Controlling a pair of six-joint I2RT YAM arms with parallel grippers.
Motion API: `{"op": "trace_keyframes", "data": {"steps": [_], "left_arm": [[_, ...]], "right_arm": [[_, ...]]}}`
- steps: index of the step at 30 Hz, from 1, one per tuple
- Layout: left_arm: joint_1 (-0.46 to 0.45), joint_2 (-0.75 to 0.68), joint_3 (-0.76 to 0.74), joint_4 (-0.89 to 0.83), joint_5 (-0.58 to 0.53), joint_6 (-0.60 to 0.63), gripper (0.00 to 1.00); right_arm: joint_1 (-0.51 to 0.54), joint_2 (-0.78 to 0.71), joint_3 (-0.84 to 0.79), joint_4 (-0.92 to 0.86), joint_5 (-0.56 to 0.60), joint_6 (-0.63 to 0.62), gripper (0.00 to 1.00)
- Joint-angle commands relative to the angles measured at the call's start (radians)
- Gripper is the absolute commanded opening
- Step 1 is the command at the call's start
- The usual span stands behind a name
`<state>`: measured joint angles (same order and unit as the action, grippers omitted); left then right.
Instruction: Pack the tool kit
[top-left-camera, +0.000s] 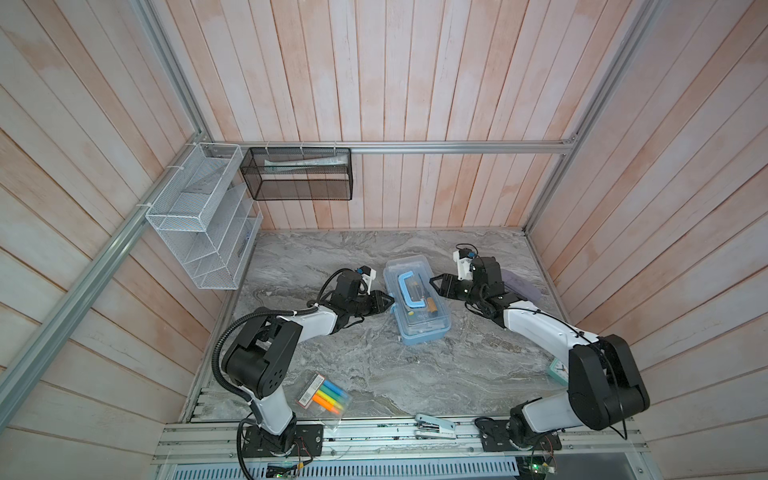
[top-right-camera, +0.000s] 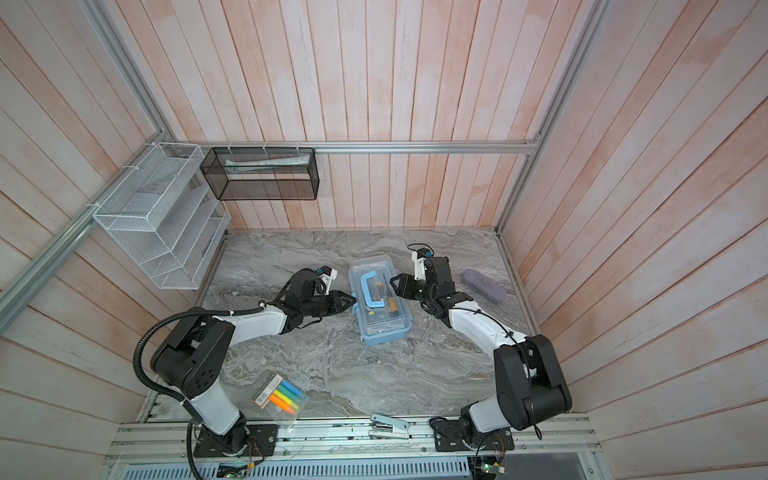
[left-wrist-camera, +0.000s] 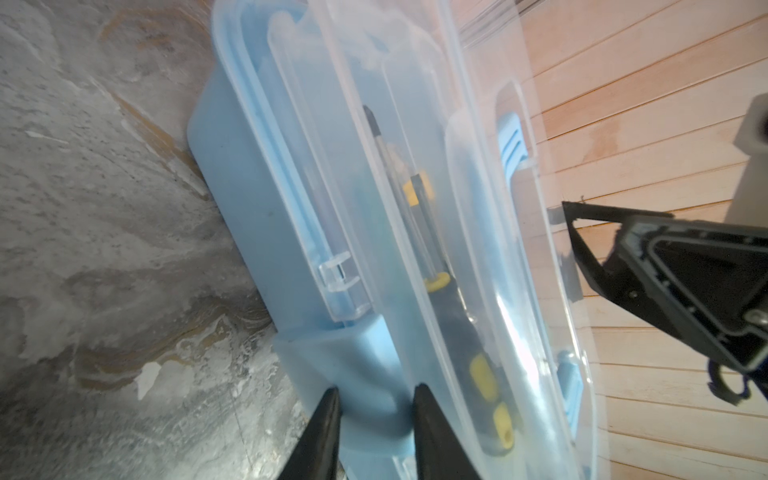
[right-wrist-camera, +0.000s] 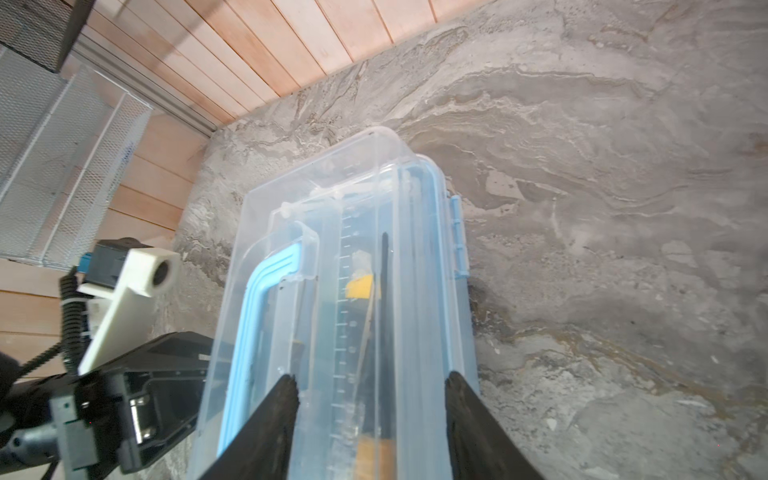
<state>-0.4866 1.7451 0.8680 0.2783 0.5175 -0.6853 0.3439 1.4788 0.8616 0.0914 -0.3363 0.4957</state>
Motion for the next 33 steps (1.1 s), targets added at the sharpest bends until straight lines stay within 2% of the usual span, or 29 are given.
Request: {"op": "trace_keyframes", "data": {"steps": [1, 7, 13, 20, 26, 33], "left_arm": [[-0.012, 0.026, -0.018, 0.030, 0.021, -0.002, 0.32], [-0.012, 0.048, -0.030, 0.081, 0.027, -0.020, 0.31], [-0.012, 0.072, -0.053, 0.158, 0.054, -0.062, 0.31], [-0.017, 0.072, -0.088, 0.206, 0.056, -0.075, 0.31], [-0.034, 0.085, -0.118, 0.271, 0.057, -0.089, 0.31], [-0.060, 0.091, -0.139, 0.311, 0.052, -0.111, 0.31]], "right_arm": [[-0.002, 0.046, -0.023, 0.019, -0.087, -0.045, 0.57], [-0.003, 0.076, -0.097, 0.199, -0.270, 0.020, 0.57], [0.008, 0.087, -0.179, 0.293, -0.347, 0.136, 0.56], [0.095, 0.060, -0.249, 0.346, -0.310, 0.233, 0.56], [0.169, 0.088, -0.316, 0.467, -0.291, 0.339, 0.56], [0.206, 0.091, -0.336, 0.499, -0.277, 0.365, 0.55]]}}
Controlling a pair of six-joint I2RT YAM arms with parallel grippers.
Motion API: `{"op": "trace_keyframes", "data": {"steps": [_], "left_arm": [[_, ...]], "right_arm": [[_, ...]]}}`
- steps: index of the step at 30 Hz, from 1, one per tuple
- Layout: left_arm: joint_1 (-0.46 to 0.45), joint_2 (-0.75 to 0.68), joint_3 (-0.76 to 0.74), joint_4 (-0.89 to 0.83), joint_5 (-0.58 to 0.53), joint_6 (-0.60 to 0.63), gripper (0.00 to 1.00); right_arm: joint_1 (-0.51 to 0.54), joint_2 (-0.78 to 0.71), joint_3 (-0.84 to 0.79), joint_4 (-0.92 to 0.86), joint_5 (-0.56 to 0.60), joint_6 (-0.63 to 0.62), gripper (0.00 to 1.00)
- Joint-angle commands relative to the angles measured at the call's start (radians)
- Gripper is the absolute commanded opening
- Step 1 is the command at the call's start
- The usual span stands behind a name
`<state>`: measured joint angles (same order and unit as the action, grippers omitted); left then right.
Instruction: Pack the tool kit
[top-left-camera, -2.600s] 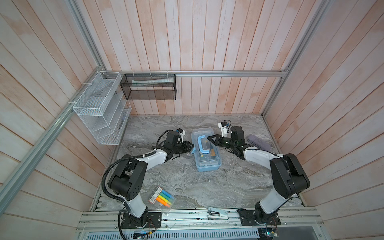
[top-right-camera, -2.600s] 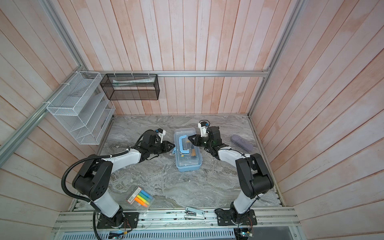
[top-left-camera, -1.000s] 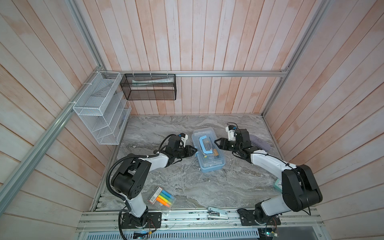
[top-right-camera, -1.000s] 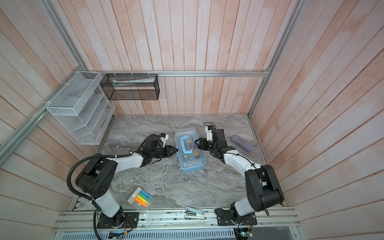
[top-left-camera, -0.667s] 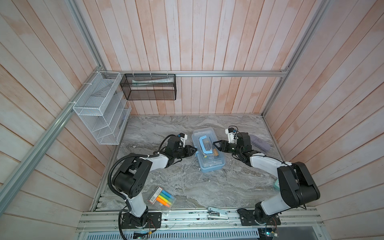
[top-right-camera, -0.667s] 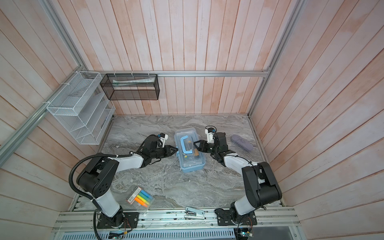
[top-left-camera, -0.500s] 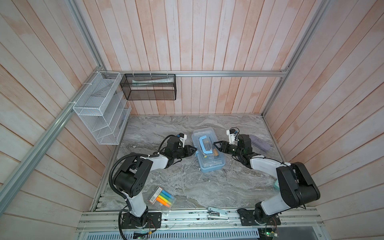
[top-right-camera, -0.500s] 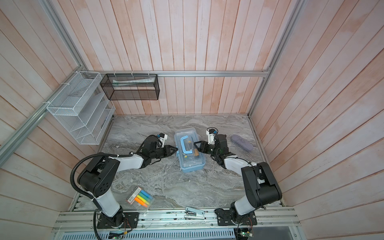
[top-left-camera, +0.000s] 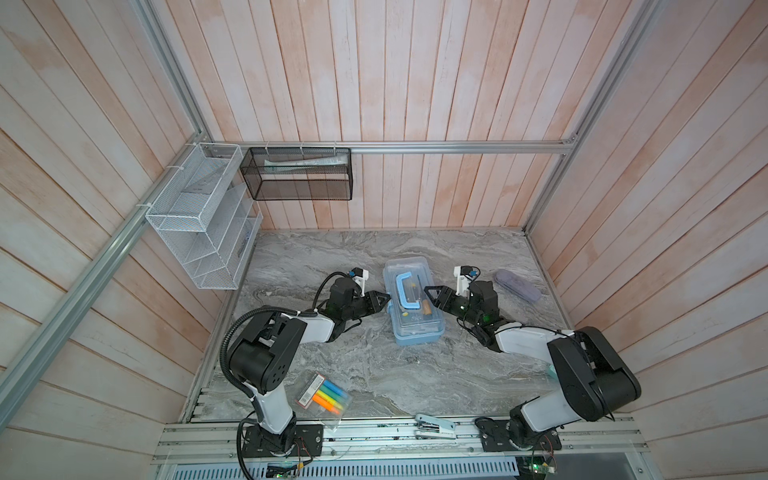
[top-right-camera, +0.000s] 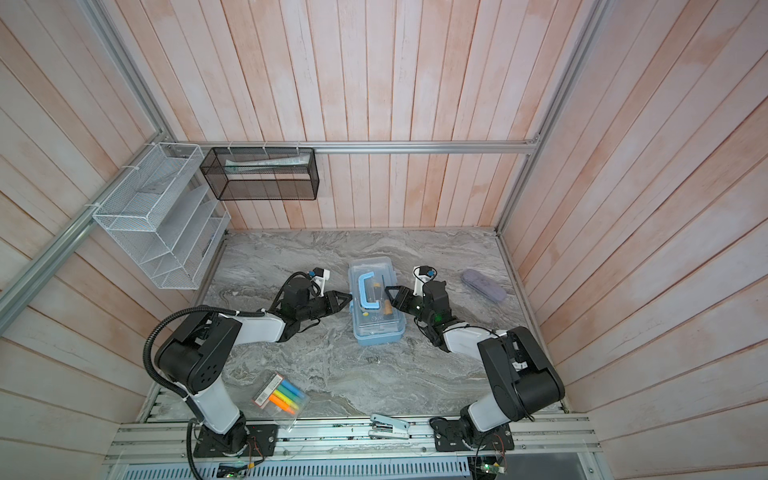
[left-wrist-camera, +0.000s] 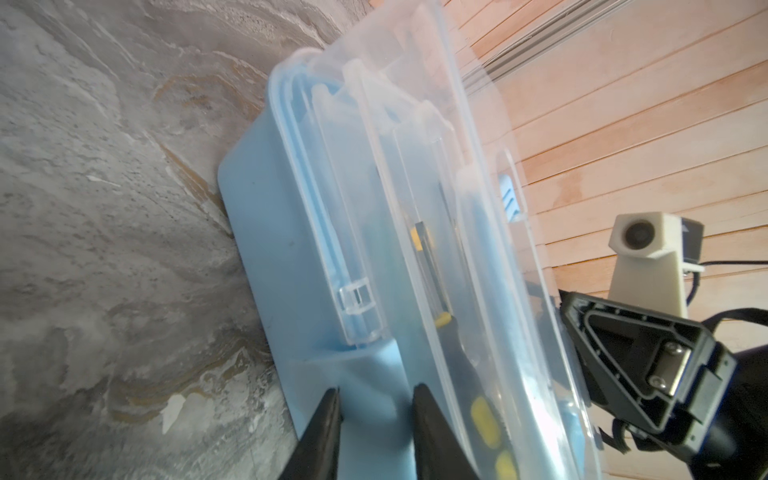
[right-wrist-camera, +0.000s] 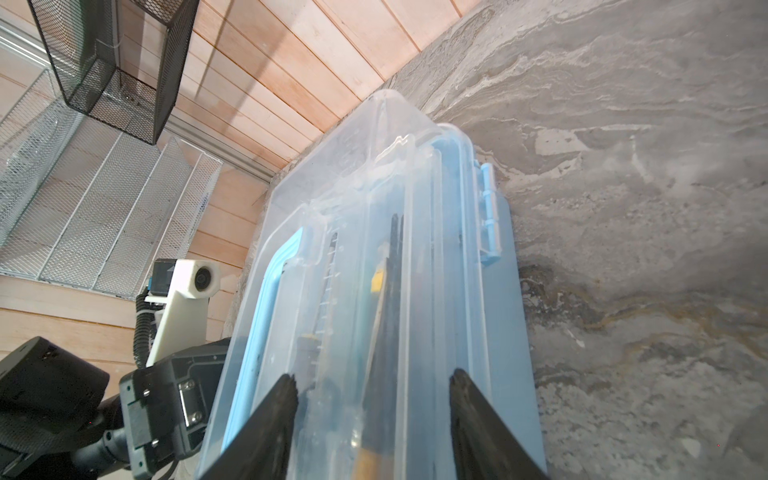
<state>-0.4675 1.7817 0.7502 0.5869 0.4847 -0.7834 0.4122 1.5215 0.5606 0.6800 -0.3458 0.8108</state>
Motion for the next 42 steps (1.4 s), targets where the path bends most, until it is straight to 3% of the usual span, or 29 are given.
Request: {"op": "trace_keyframes", "data": {"steps": [1, 14, 22, 35, 42], "left_arm": [[-0.084, 0.056, -0.026, 0.007, 0.083, -0.016, 0.31], [-0.176, 0.050, -0.062, 0.055, 0.052, -0.034, 0.31], [-0.238, 0.081, -0.112, 0.166, 0.040, -0.109, 0.31], [-0.281, 0.106, -0.197, 0.434, 0.042, -0.231, 0.31], [-0.290, 0.110, -0.205, 0.434, 0.027, -0.229, 0.31]], "right_arm": [[0.147, 0.049, -0.035, -0.083, -0.266, 0.052, 0.55], [0.204, 0.068, -0.052, -0.034, -0.235, 0.070, 0.55], [0.225, 0.085, -0.070, 0.017, -0.233, 0.081, 0.55], [0.255, 0.139, -0.082, 0.092, -0.244, 0.093, 0.55], [0.262, 0.158, -0.072, 0.075, -0.233, 0.080, 0.55]]}}
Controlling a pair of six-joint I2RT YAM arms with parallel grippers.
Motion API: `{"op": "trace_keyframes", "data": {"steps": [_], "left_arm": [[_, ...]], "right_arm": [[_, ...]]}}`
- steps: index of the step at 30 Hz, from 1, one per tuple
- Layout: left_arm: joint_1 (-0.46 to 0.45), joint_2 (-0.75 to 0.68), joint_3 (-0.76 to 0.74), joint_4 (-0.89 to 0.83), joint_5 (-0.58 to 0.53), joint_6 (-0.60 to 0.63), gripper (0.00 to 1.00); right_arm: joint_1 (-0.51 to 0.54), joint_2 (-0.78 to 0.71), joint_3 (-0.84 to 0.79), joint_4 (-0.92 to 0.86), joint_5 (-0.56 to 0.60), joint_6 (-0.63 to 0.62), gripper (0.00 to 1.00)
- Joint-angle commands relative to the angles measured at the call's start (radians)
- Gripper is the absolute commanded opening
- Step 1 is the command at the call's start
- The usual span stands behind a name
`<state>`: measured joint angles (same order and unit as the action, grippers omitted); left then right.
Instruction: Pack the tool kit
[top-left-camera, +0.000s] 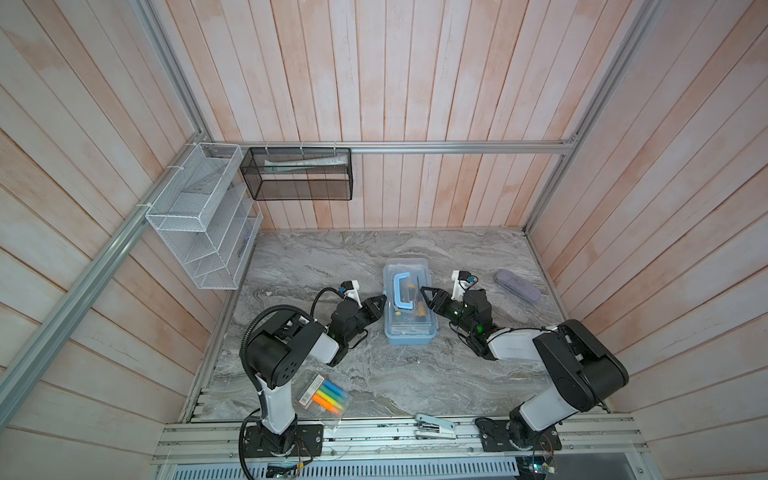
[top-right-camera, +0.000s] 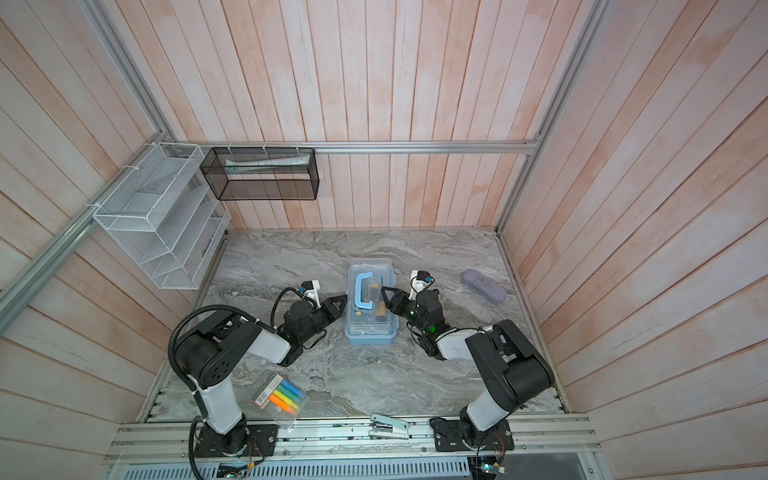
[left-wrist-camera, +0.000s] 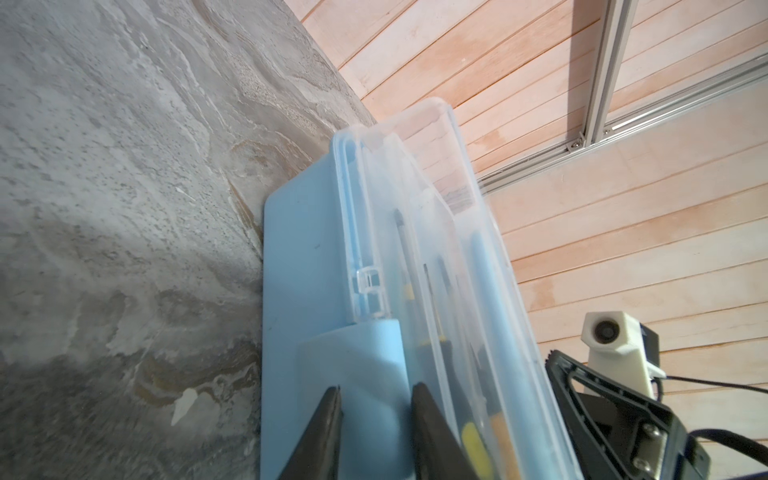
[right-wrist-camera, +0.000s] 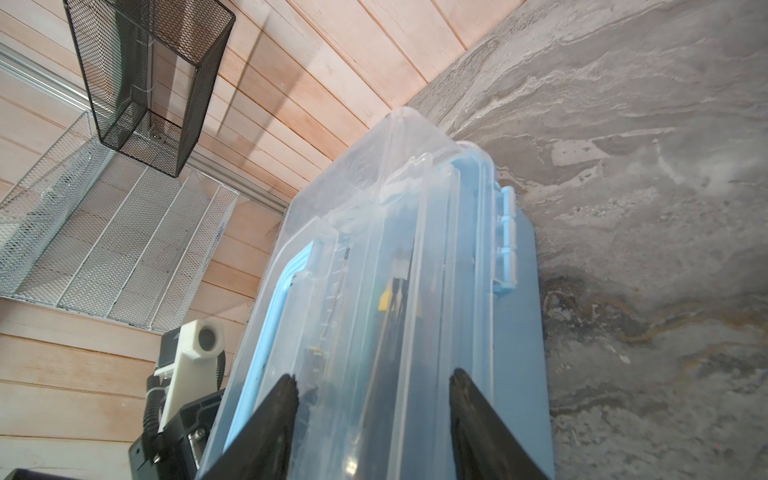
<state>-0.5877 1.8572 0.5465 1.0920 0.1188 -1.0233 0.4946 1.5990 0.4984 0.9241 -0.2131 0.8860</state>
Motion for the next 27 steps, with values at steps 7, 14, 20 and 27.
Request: {"op": "trace_keyframes", "data": {"steps": [7, 14, 20, 27], "left_arm": [[-0.153, -0.058, 0.035, -0.290, 0.317, 0.125, 0.34], [-0.021, -0.245, 0.036, -0.513, 0.241, 0.239, 0.40], [0.047, -0.439, 0.117, -0.791, 0.085, 0.356, 0.59], [0.094, -0.549, 0.204, -0.983, -0.147, 0.448, 1.00]], "right_arm": [[0.162, 0.048, 0.026, -0.264, -0.341, -0.045, 0.55], [0.103, -0.056, 0.097, -0.441, -0.326, -0.132, 0.57], [0.035, -0.144, 0.189, -0.568, -0.324, -0.181, 0.68], [-0.079, -0.257, 0.298, -0.724, -0.268, -0.254, 0.98]]}}
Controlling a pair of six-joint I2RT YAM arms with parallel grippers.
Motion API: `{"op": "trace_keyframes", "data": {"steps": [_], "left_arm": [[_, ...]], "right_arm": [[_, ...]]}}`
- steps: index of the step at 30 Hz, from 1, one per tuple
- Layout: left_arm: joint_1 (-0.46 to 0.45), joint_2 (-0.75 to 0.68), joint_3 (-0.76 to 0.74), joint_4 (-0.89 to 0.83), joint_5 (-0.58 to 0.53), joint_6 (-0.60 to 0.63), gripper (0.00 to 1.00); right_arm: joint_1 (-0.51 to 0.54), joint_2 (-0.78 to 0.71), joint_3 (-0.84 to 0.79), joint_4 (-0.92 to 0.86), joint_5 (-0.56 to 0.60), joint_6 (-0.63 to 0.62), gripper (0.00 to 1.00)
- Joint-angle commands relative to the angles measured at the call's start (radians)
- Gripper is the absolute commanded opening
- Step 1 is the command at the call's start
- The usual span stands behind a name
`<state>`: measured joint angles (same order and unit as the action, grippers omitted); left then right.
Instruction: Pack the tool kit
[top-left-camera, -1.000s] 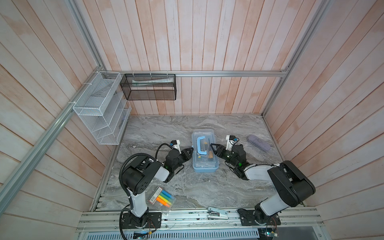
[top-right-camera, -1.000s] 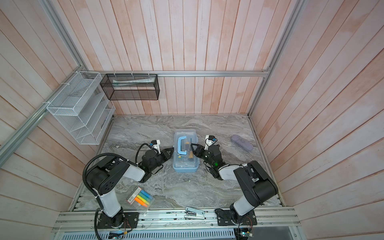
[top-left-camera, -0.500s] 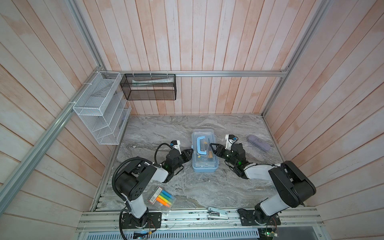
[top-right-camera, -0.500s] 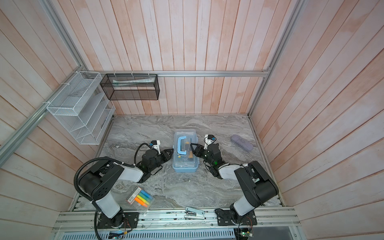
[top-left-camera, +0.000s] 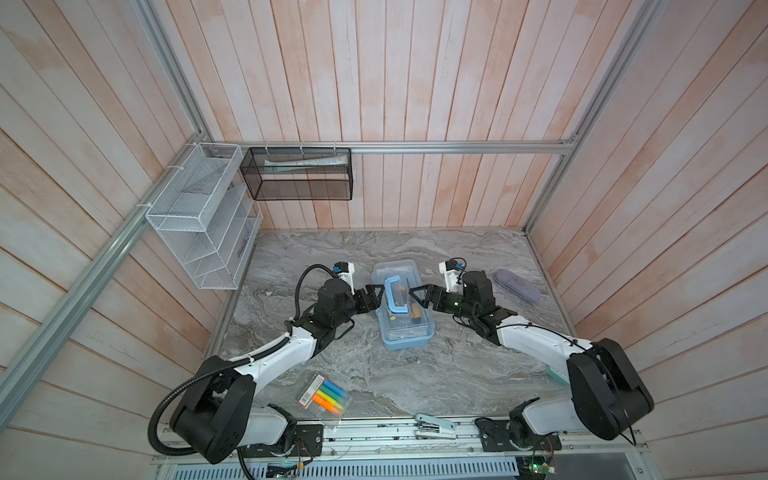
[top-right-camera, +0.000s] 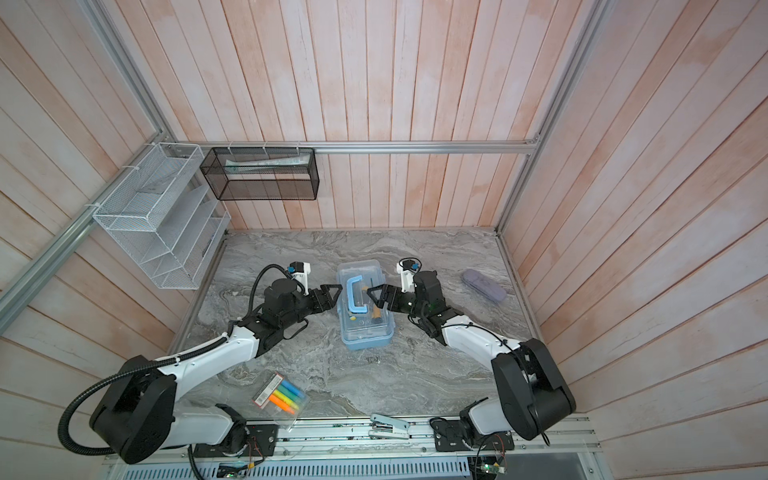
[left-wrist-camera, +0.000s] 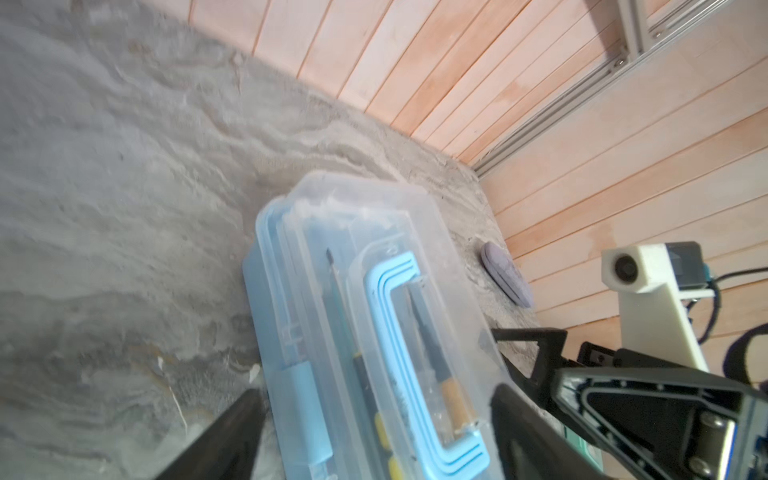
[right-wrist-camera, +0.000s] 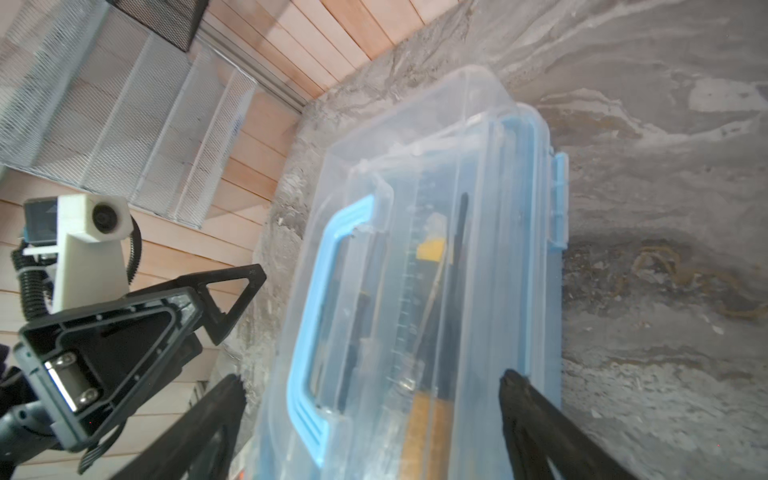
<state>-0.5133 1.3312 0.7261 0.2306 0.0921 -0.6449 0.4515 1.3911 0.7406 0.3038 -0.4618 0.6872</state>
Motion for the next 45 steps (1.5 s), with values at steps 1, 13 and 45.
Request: {"op": "trace_keyframes", "data": {"steps": [1, 13, 45], "left_arm": [[0.025, -0.035, 0.026, -0.127, -0.167, 0.078, 1.00], [0.032, -0.300, -0.442, 0.585, -0.568, 0.627, 1.00], [0.515, 0.205, -0.445, 0.882, -0.252, 0.582, 1.00]], "right_arm": [[-0.051, -0.063, 0.076, -0.142, 0.018, -0.081, 0.98], [-0.091, -0.150, 0.070, -0.247, 0.524, -0.314, 0.98], [-0.318, -0.079, -0.319, 0.400, 0.858, -0.659, 0.98]]}}
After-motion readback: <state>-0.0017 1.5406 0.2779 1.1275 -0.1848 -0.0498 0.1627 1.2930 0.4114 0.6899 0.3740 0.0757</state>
